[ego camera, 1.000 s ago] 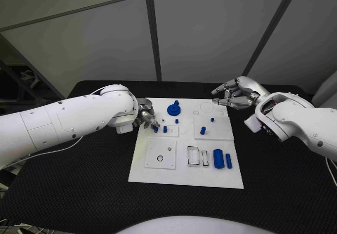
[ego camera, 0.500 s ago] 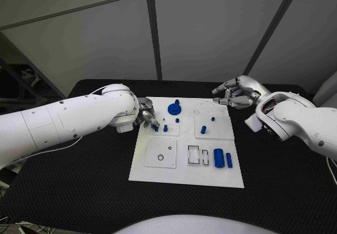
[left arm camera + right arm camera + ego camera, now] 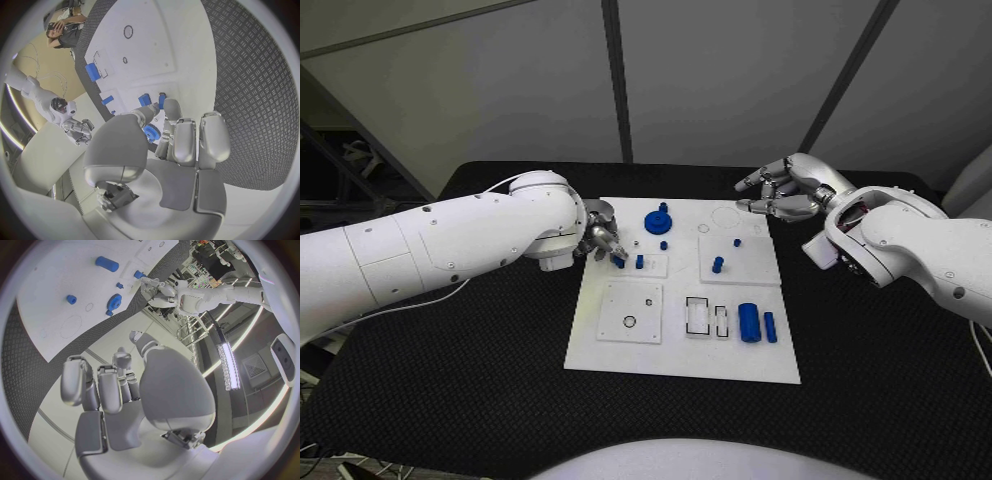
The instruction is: Assemble the parts on the task board
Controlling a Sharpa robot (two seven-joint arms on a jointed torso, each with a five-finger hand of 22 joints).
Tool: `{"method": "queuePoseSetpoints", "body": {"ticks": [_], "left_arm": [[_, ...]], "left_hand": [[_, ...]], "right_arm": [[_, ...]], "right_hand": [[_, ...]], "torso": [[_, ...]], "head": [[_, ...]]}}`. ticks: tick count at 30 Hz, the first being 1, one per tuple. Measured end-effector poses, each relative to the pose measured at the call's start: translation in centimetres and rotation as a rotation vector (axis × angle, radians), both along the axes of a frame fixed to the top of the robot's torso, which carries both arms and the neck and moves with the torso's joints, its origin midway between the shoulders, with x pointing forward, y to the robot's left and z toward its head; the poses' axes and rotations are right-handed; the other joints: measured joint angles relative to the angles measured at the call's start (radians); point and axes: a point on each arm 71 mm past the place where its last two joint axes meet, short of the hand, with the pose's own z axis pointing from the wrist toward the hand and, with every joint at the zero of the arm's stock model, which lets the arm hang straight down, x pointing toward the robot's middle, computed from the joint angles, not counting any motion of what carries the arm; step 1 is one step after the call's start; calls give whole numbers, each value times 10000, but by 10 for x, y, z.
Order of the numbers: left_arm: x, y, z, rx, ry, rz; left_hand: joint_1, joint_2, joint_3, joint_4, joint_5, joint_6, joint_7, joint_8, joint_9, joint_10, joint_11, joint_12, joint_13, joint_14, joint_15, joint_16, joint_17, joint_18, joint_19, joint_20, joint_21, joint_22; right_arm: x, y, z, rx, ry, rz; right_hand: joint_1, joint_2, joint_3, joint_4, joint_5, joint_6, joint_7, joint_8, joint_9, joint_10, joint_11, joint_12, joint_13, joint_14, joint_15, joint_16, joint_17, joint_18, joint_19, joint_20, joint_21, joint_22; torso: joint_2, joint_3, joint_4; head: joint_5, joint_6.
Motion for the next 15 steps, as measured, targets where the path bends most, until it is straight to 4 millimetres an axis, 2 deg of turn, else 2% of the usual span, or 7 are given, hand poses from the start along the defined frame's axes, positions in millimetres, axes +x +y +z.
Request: {"method": "queuePoseSetpoints", "body": {"ticks": [15], "left_arm": [[0, -1, -1, 115, 70, -65]], "left_hand": [[2, 3, 13, -13, -4, -1, 2, -2, 8, 3, 0, 36, -2, 1, 1, 0, -1, 0, -1, 0, 39, 13]], "right_arm": [[0, 0, 0, -1, 3, 9]], "right_hand": [[0, 0, 0, 0, 0, 0, 0, 0, 0, 0, 0, 0, 0, 0, 0, 0, 0, 0, 0, 0, 0, 1]], "torso": [[-6, 1, 0]], "head": [[4, 0]]}}
